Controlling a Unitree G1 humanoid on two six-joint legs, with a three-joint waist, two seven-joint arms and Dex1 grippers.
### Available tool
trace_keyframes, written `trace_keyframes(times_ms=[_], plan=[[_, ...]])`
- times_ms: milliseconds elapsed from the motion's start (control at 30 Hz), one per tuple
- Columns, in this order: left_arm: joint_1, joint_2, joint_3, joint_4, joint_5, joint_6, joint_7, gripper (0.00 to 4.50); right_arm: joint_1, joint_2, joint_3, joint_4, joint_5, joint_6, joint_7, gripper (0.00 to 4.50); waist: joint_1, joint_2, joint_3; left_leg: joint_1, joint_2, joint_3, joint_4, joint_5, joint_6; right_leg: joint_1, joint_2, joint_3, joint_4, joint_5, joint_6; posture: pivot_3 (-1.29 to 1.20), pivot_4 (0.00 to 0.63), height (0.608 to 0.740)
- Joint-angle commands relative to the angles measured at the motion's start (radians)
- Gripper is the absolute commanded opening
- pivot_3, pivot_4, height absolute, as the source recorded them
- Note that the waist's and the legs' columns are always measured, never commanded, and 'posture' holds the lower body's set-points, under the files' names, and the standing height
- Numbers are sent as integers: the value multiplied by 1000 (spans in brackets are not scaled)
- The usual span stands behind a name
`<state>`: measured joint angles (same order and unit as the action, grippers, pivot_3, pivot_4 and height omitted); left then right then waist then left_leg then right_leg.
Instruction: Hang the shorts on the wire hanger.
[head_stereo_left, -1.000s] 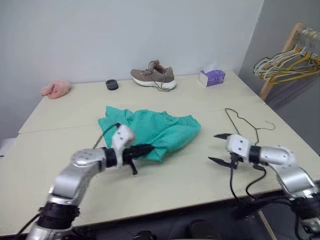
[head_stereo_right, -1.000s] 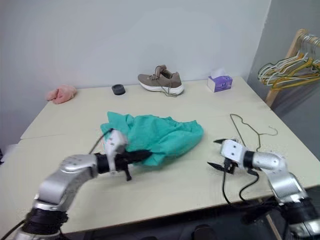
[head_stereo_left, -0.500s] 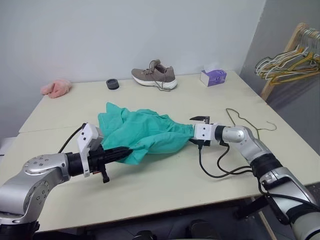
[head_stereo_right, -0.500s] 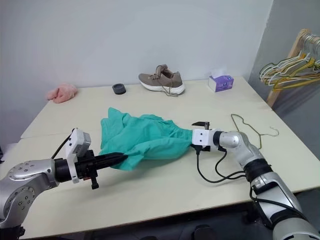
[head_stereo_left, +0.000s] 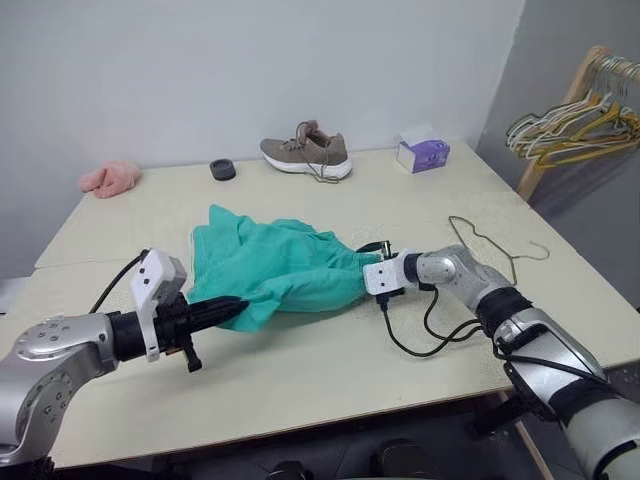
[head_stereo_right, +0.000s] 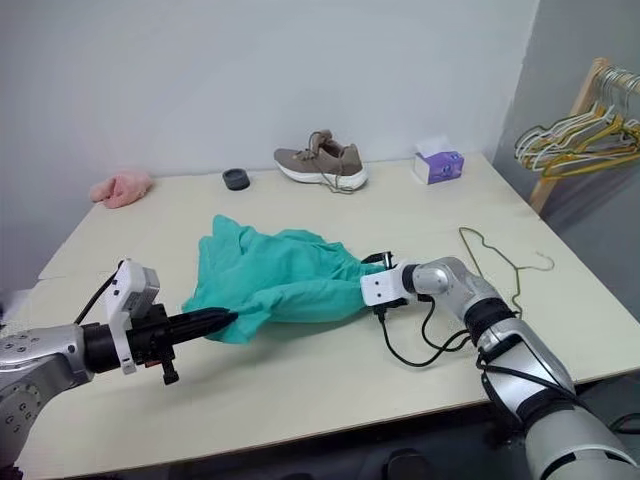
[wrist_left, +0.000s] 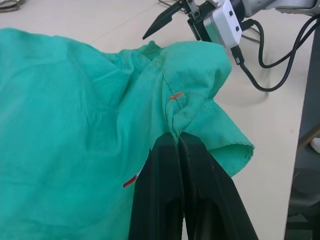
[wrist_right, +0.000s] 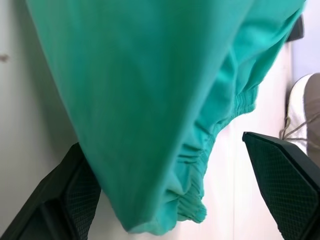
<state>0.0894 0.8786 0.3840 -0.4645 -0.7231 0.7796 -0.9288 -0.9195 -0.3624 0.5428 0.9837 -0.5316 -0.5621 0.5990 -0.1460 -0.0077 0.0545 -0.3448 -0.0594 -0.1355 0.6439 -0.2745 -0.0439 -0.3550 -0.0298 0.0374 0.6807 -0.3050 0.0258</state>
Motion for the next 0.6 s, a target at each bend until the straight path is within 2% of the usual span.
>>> trace_keyframes(times_ms=[33, 200, 333, 367, 533, 600], plan=[[5, 25, 47, 6, 5, -18, -6, 0, -42, 19, -14, 28, 1, -19, -33, 3522, 0, 0, 0, 0, 0, 0, 0, 0, 0, 0, 0, 0, 0, 0, 0, -111, 0, 740], [2, 30, 35, 47, 40, -53, -4, 0, -46, 16, -35, 19, 29, -65, -32, 1738, 1, 0, 0, 0, 0, 0, 0, 0, 0, -1, 0, 1, 0, 0, 0, -113, 0, 740], [10, 41, -8, 85, 106, -111, -24, 0, -20, -25, -60, -44, 89, -110, 61, 274, 0, 0, 0, 0, 0, 1, 0, 0, 0, -1, 0, 1, 0, 0, 0, -117, 0, 740], [14, 44, -24, 95, 130, -135, -30, 0, -5, -45, -69, -81, 124, -117, 112, 31, 1, 0, 0, 0, 0, 1, 0, 0, 0, -1, 0, 1, 0, 0, 0, -117, 0, 740], [67, 118, -104, 135, 261, -279, -124, 0, 98, -166, -107, -372, 349, -34, 424, 31, 5, 0, 0, -1, 0, 1, 0, -1, 0, -2, 0, 1, -1, 0, 0, -126, 0, 740], [61, 153, -114, 156, 279, -317, -178, 0, 167, -257, -132, -595, 505, 130, 590, 31, 8, 0, 0, -2, 0, 1, 0, -1, 1, -2, 0, 1, -1, 0, 0, -138, 0, 740]])
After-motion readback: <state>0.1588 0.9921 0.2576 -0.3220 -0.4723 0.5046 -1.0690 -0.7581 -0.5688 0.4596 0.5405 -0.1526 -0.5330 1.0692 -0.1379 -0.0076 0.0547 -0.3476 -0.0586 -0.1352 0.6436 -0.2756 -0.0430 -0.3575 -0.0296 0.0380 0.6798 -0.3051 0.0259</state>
